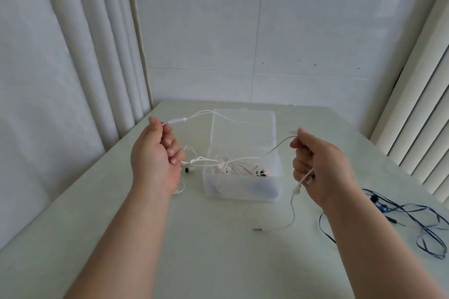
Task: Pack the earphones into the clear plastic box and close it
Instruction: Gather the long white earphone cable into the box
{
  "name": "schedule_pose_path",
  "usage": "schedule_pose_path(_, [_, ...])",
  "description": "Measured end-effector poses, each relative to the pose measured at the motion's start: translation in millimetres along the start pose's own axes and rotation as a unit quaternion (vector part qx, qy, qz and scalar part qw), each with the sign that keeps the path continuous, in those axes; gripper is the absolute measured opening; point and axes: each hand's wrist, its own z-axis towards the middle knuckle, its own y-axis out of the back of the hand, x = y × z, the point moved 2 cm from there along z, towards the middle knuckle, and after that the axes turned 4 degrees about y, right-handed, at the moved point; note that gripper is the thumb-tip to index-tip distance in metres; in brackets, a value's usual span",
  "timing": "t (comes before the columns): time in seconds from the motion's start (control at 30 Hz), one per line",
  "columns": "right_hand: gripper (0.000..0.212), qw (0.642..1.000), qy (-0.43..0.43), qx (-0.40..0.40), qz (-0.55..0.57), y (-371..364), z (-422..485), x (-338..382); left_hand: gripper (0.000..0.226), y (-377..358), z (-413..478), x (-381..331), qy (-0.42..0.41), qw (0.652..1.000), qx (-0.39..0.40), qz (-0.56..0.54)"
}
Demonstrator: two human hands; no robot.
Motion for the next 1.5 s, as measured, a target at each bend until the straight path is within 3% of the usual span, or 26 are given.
schedule_pose_path(0.13, [0.031,0.997,0.042,-0.063,-0.012,2,-1,2,0.041,-2,-2,-2,0.006,1.0,-0.002,-0.001])
schedule_pose_path(0.3, [0.037,0.98,0.105,-0.162,-0.04,-1,-8,5,0.042,-5,-8,-1,-0.121,0.982,-0.059,0.132])
schedule_pose_path(0.37, [0.04,0.977,0.115,-0.159,-0.08,0,-9,6,0.036,-3,-6,-2,-0.123,0.981,-0.054,0.138])
schedule_pose_path(0.43, [0.042,0.973,0.117,-0.152,-0.126,2,-8,6,0.013,1,-1,-6,-0.126,0.98,-0.038,0.148])
schedule_pose_path(0.57, [0.039,0.979,0.06,-0.097,-0.168,5,-4,5,0.035,9,4,-5,-0.144,0.956,-0.077,0.243])
schedule_pose_path(0.67, [0.027,0.987,0.023,-0.067,-0.143,5,-1,5,0.023,12,5,-7,-0.138,0.961,-0.142,0.192])
schedule_pose_path(0.73, [0.025,0.991,0.018,-0.065,-0.118,6,1,6,0.01,16,9,-7,-0.085,0.976,-0.162,0.118])
schedule_pose_path(0.83, [0.028,0.988,0.047,-0.068,-0.131,7,4,6,0.023,22,13,-3,0.015,0.982,-0.175,0.063])
schedule_pose_path(0.97, [0.023,0.966,0.087,-0.072,-0.234,8,0,7,0.033,20,8,-2,0.067,0.99,-0.126,-0.019])
schedule_pose_path(1.13, [0.035,0.927,0.117,-0.088,-0.346,11,3,7,0.008,14,1,-10,0.042,0.986,-0.02,-0.161])
schedule_pose_path(1.2, [0.037,0.927,0.095,-0.088,-0.353,11,3,6,0.03,11,2,-10,0.019,0.987,-0.006,-0.157])
schedule_pose_path(1.33, [0.017,0.964,-0.001,-0.078,-0.254,7,-1,6,0.026,4,6,-2,0.016,0.994,0.001,-0.108])
schedule_pose_path(1.5, [0.016,0.962,0.032,-0.082,-0.257,10,2,6,0.029,12,13,3,0.028,0.996,-0.051,-0.065])
